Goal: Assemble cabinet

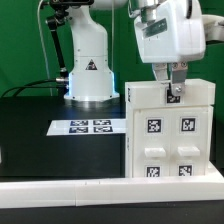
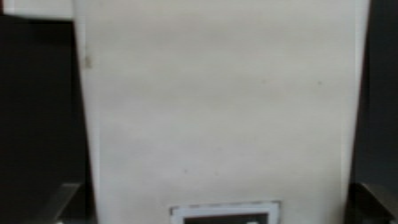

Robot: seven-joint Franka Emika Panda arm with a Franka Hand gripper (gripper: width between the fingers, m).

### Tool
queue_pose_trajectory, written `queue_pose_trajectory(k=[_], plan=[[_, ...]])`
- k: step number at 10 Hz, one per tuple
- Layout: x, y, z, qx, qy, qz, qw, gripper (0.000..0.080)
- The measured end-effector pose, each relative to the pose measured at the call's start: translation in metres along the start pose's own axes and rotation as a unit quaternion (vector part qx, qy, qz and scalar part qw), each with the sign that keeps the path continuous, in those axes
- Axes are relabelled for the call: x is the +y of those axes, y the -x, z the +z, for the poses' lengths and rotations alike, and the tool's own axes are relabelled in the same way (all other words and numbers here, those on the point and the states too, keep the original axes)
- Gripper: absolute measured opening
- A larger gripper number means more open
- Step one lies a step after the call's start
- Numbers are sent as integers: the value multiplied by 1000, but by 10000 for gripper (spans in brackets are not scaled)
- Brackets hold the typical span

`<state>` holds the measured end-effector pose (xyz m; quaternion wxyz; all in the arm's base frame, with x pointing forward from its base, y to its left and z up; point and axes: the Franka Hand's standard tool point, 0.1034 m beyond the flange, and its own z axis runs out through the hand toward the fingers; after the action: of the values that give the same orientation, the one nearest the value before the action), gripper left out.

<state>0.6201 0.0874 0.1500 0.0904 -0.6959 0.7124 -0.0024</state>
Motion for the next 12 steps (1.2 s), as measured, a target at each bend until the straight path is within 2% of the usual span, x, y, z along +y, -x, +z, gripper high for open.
queue_pose_trajectory(k=[3, 7, 8, 12], plan=[[-1, -1, 0, -19, -1, 113, 993, 560], [-1, -1, 0, -30, 0, 168, 985, 560], [-1, 0, 1, -31, 0, 161, 987, 749], [-9, 6, -18, -44, -16, 112, 993, 797]])
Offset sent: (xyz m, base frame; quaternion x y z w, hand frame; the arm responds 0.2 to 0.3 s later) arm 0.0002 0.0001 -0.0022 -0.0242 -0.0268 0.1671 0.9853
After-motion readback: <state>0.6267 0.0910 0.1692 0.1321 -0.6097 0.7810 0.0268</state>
